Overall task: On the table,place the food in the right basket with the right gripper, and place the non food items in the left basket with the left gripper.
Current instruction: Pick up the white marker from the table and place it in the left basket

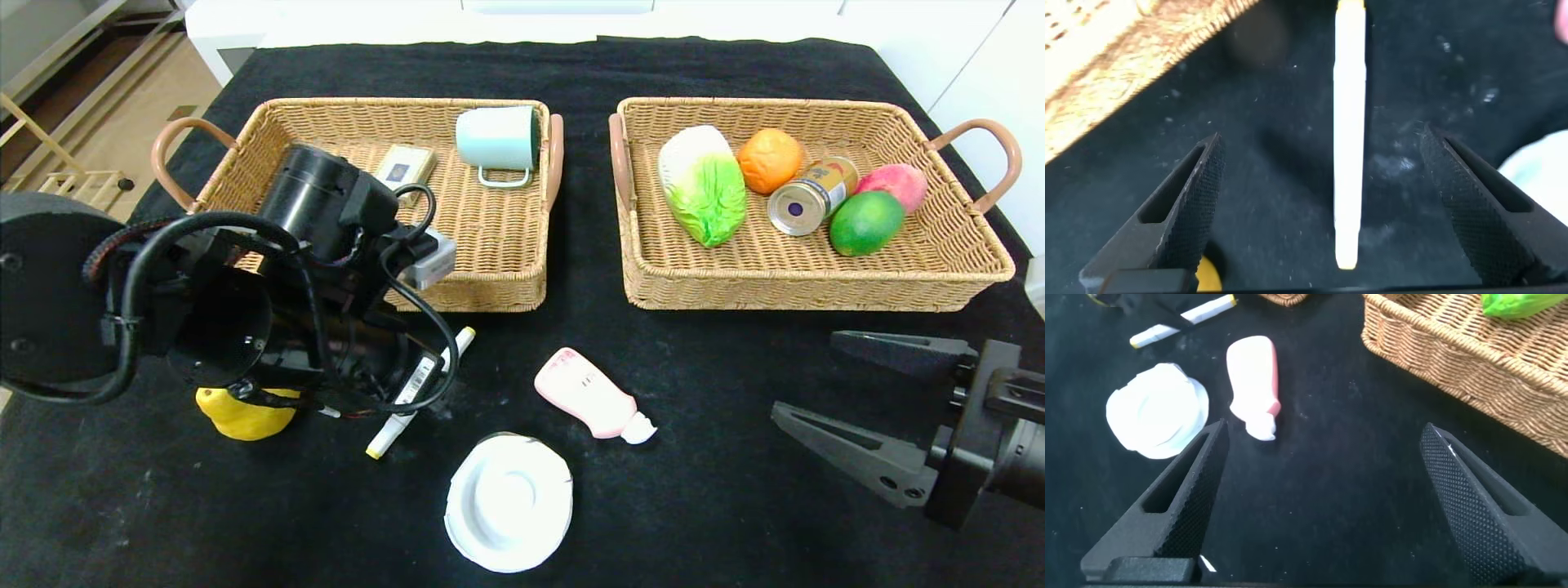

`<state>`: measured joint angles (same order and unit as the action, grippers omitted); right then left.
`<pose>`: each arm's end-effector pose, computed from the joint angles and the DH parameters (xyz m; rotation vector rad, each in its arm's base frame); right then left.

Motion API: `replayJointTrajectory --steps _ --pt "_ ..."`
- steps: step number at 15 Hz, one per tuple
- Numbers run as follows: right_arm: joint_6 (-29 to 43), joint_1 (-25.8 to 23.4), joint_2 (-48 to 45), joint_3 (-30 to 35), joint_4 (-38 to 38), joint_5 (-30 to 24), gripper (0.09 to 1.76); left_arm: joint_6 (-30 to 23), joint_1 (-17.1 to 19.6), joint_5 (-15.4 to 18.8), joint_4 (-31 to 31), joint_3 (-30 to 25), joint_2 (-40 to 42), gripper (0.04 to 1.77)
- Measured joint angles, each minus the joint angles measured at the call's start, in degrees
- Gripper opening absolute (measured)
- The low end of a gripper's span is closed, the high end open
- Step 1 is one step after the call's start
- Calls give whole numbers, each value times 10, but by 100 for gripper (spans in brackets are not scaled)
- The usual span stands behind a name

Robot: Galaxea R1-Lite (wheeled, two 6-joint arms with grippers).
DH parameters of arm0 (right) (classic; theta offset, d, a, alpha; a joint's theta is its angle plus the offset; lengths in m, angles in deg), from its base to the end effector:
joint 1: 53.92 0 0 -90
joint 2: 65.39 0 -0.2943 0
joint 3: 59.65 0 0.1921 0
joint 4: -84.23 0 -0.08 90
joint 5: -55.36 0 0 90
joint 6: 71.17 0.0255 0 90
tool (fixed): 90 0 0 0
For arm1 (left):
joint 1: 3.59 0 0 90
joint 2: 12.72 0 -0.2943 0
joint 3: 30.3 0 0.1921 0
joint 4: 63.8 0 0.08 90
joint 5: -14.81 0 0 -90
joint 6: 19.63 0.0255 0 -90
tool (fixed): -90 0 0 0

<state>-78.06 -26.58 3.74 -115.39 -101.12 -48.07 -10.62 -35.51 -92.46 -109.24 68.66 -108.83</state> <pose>0.1623 0.0906 0.2158 -0.1323 0.0994 0.7182 0.2586 -0.1522 0.2316 0.4605 0.6598 -0.2978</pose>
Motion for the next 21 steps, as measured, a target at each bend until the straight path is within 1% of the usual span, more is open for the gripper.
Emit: replayJointTrajectory --steps 12,13,15,17,20,21 --pt "0 -15 2 -3 0 -3 171 0 8 -5 16 1 -33 172" --pt "0 -15 2 -3 0 -3 171 -1 9 -5 16 0 -32 166" --pt "0 -15 3 -4 0 -4 171 0 9 -5 16 0 -33 133" --pt "0 -16 3 -4 0 -4 171 0 9 -5 16 -1 -33 105" --pt "0 -16 3 -4 0 -4 171 0 9 -5 14 -1 -33 73" --pt "0 -16 4 -4 0 -4 171 0 9 -5 14 -3 -33 22"
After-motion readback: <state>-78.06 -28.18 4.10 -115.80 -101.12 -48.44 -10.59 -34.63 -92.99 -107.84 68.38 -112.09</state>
